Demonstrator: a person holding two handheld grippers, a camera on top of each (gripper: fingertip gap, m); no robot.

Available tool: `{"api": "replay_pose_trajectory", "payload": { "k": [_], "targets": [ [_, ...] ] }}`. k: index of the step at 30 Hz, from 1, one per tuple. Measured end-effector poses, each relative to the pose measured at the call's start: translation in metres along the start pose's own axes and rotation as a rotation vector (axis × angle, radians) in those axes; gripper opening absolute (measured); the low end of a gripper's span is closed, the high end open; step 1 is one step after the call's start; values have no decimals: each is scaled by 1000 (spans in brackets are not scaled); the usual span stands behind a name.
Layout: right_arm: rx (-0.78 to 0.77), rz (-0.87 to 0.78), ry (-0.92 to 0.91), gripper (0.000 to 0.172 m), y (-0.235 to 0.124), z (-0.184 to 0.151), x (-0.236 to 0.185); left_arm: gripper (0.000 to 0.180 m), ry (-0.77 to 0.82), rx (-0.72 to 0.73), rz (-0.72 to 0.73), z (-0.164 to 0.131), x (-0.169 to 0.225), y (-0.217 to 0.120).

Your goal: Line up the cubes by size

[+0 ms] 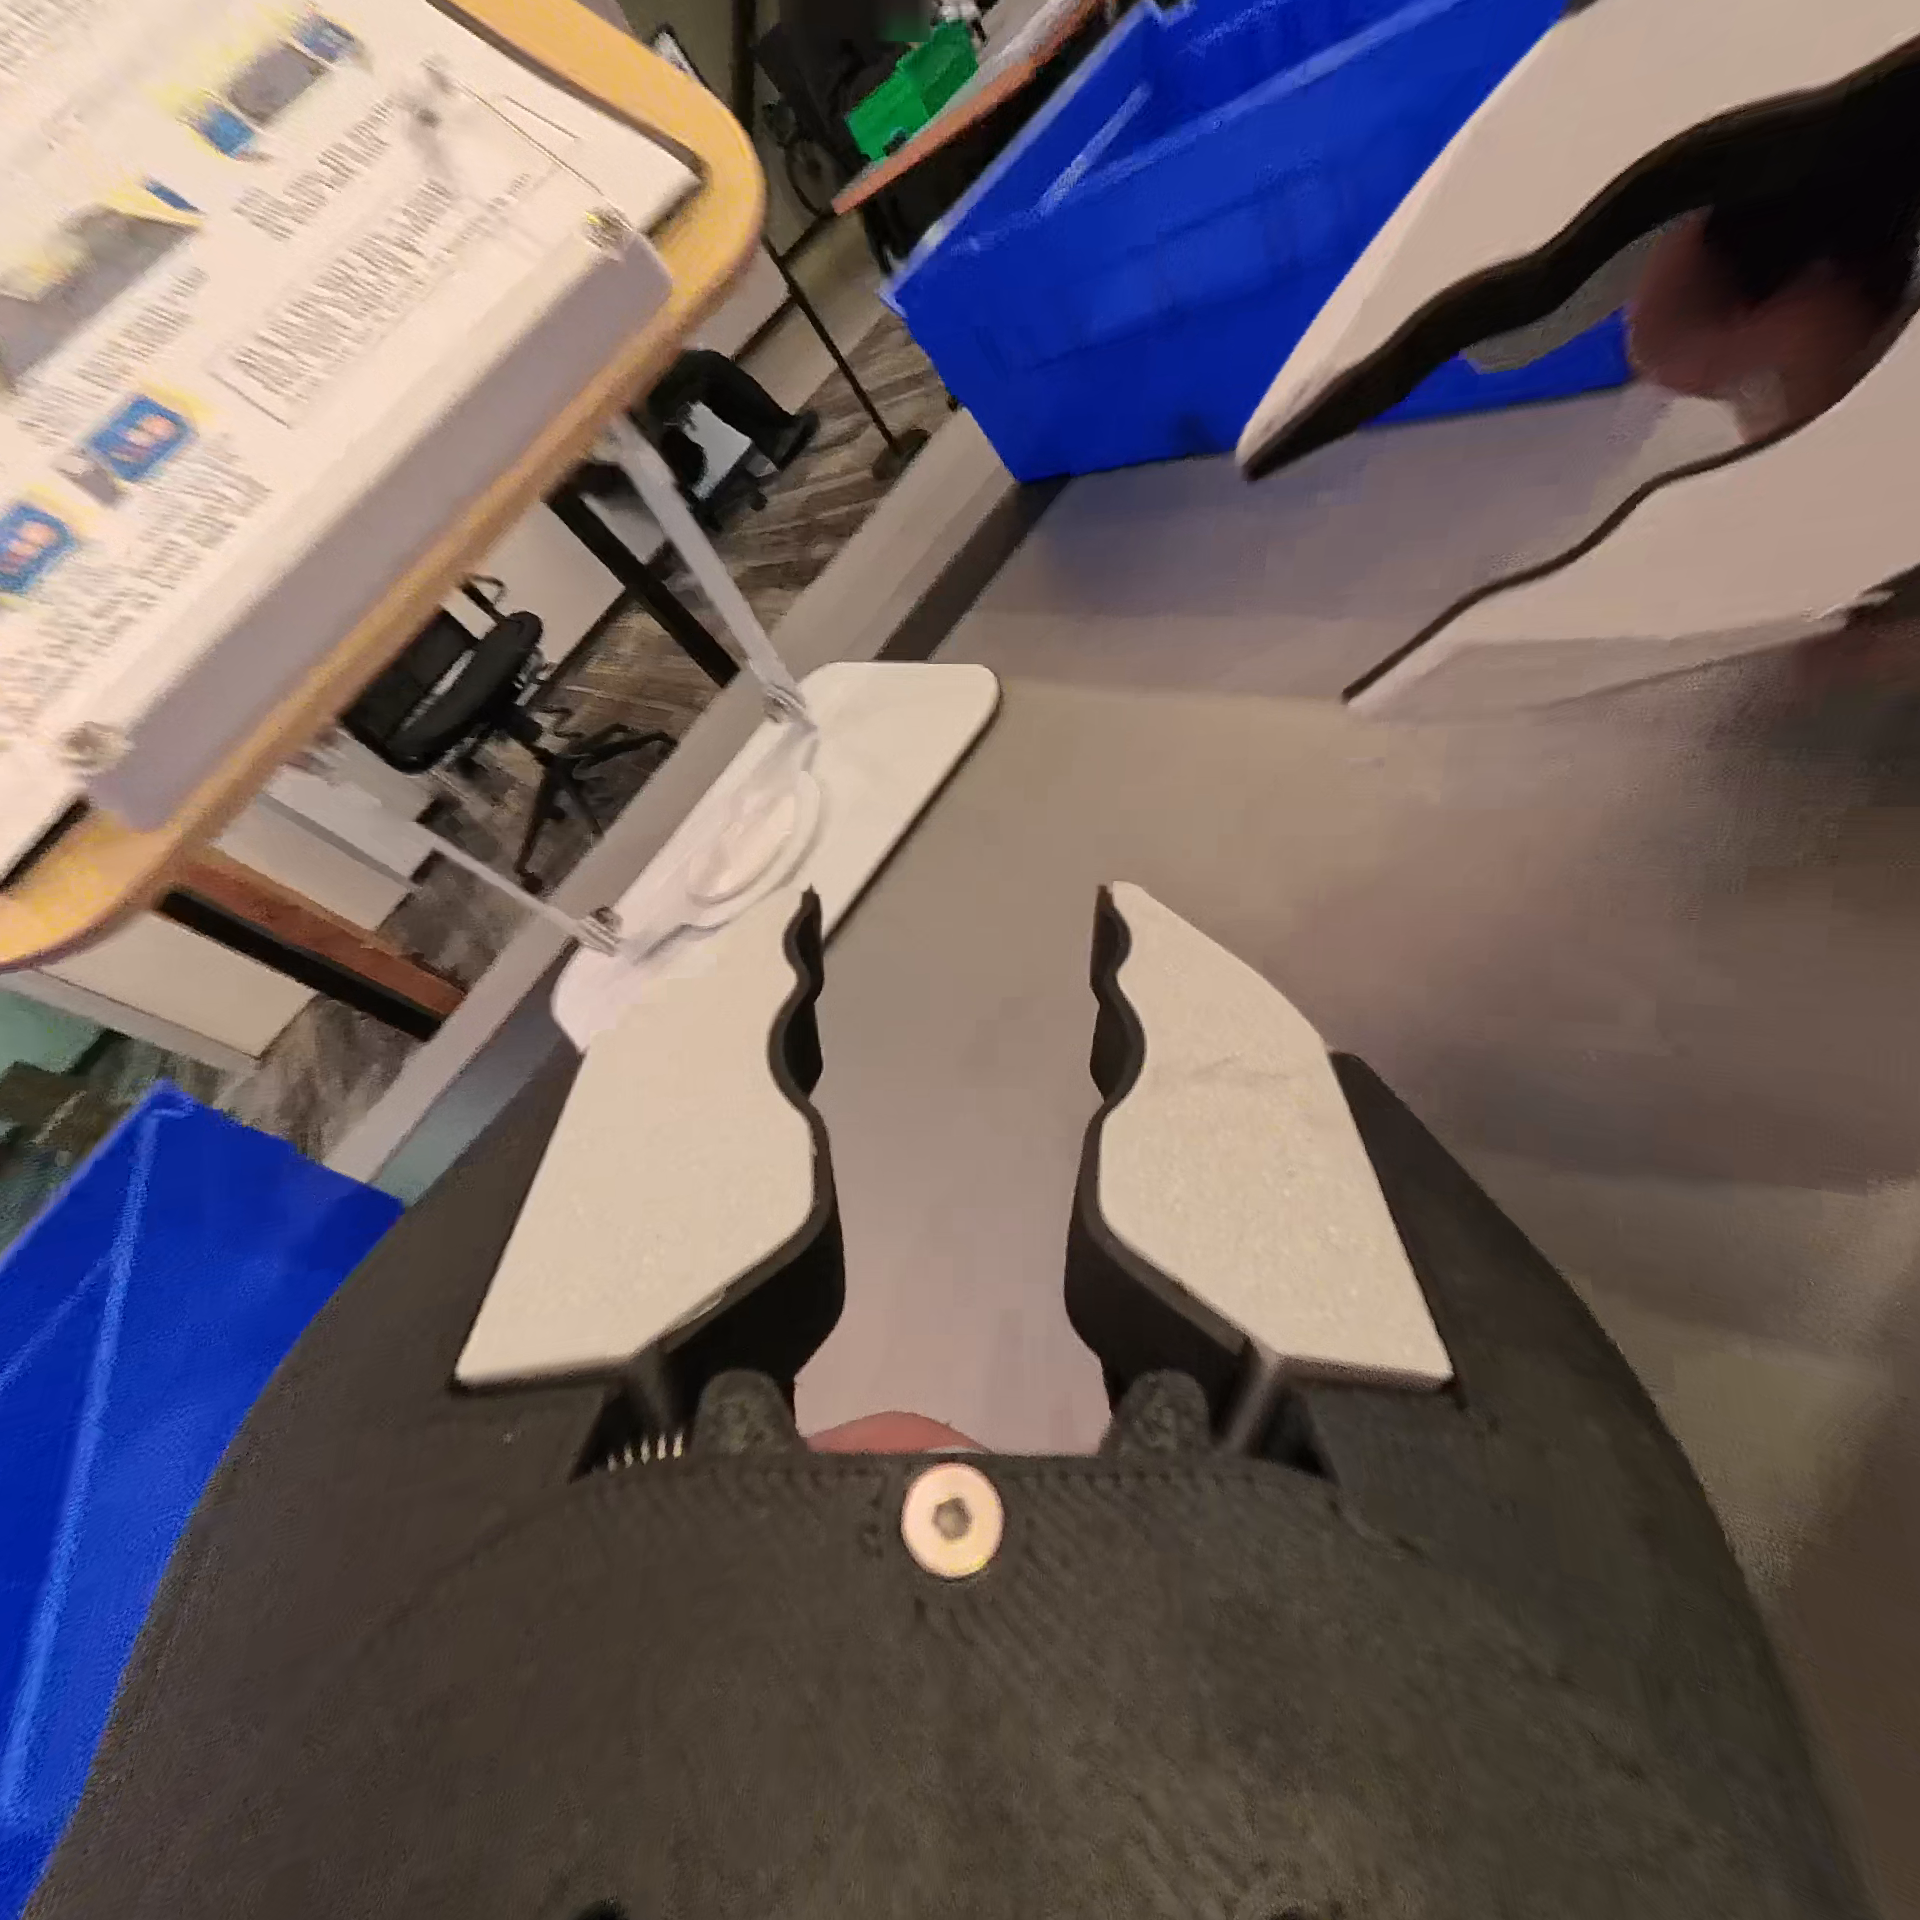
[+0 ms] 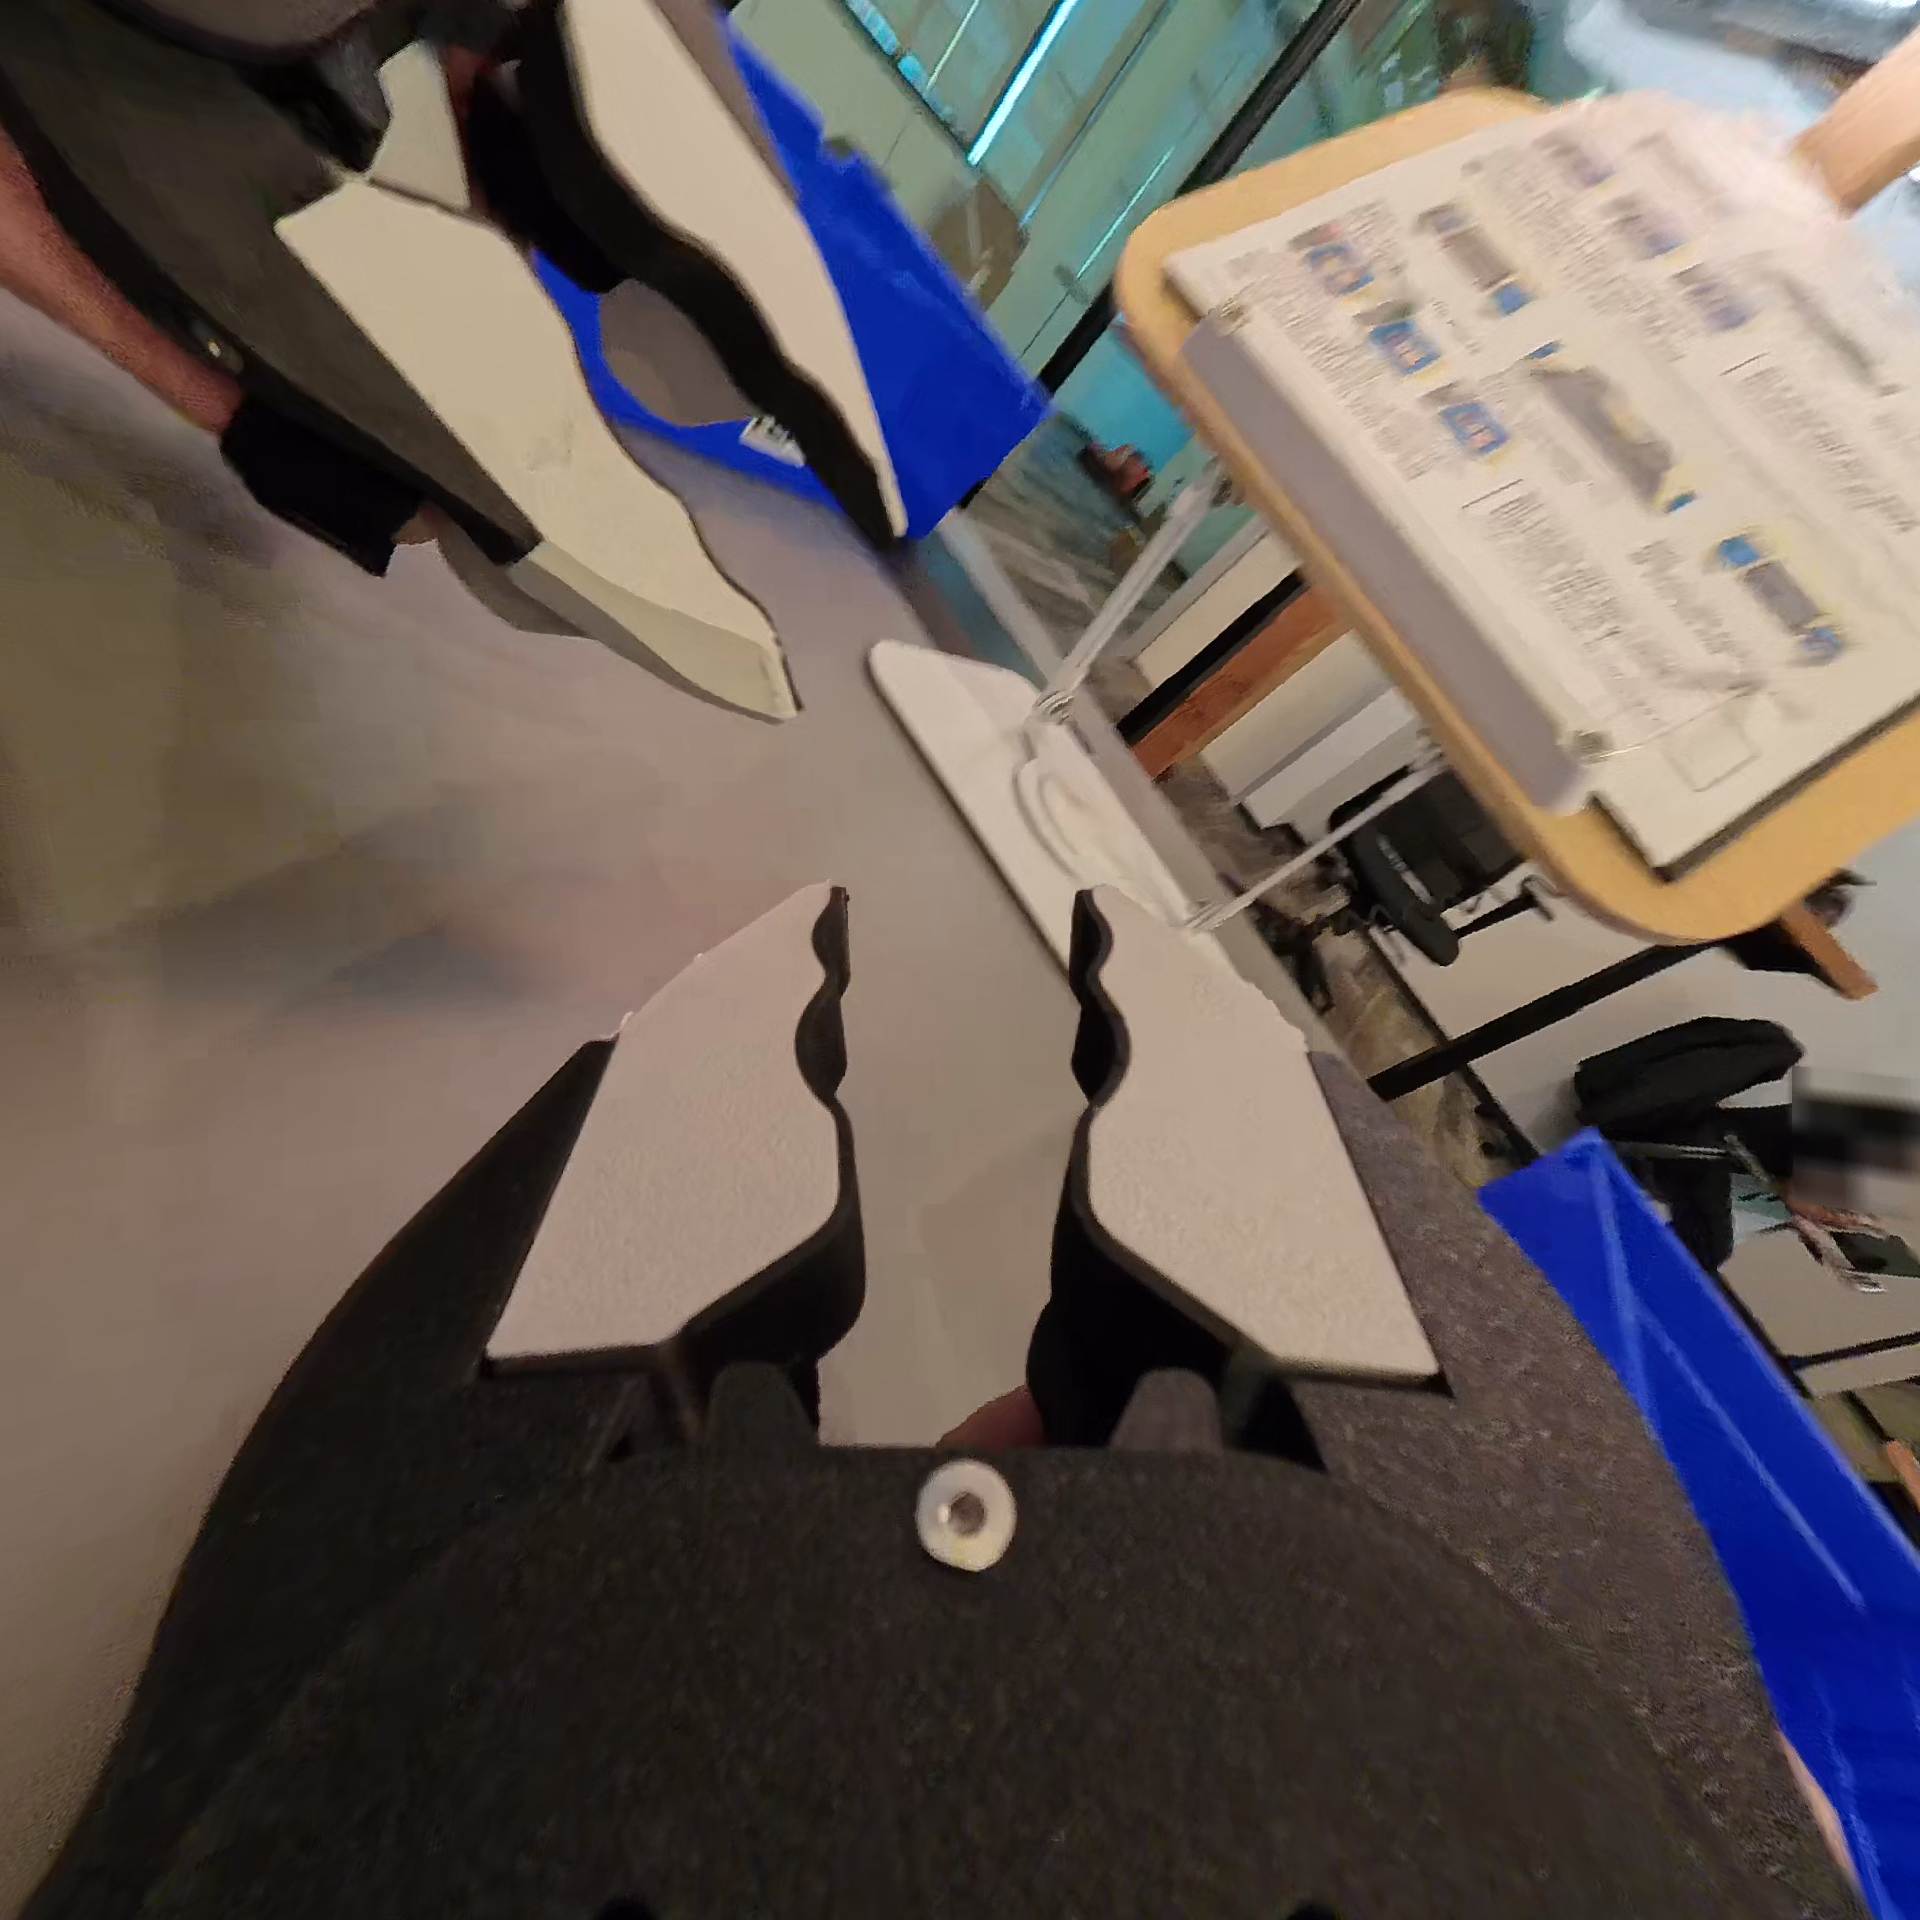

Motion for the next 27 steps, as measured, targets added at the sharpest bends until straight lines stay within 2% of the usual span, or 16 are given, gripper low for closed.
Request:
{"api": "replay_pose_trajectory", "payload": {
  "k": [2, 6, 10, 15, 17, 19, 22, 26, 27],
  "targets": [
    [30, -85, -29, 41, -9, 7, 13, 49, 14, 33, 46, 9, -13, -11],
    [26, -275, -64, 41, -33, 13, 53, 50, 76, 69, 236, 28, -52, -49],
    [-54, -505, -20, 39, -70, -9, 103, 51, -28, 115, 449, 25, -109, -100],
    [-242, -736, 55, 42, -126, -80, 153, 67, -240, 90, 684, -25, -181, -152],
    [-329, -755, 100, 48, -142, -105, 166, 77, -274, 101, 781, -47, -201, -168],
    [-424, -776, 69, 48, -152, -123, 171, 81, -321, 75, 836, -68, -218, -178],
    [-534, -736, 164, 48, -154, -151, 173, 96, -437, -10, 830, -96, -235, -176],
    [-655, -628, 282, 48, -148, -181, 167, 97, -545, -61, 779, -128, -238, -156],
    [-649, -610, 331, 47, -147, -186, 165, 91, -572, -87, 755, -135, -238, -151]
  ]
}}
Point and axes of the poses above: each gripper's, where its closed fingertips meet, y out along the fingers, z out of its top, x = y × z across the jaws, the point moved 10 cm from there along -y, back along the fingers, and after that the axes turned 7 degrees about -y, right-handed, at the moved point
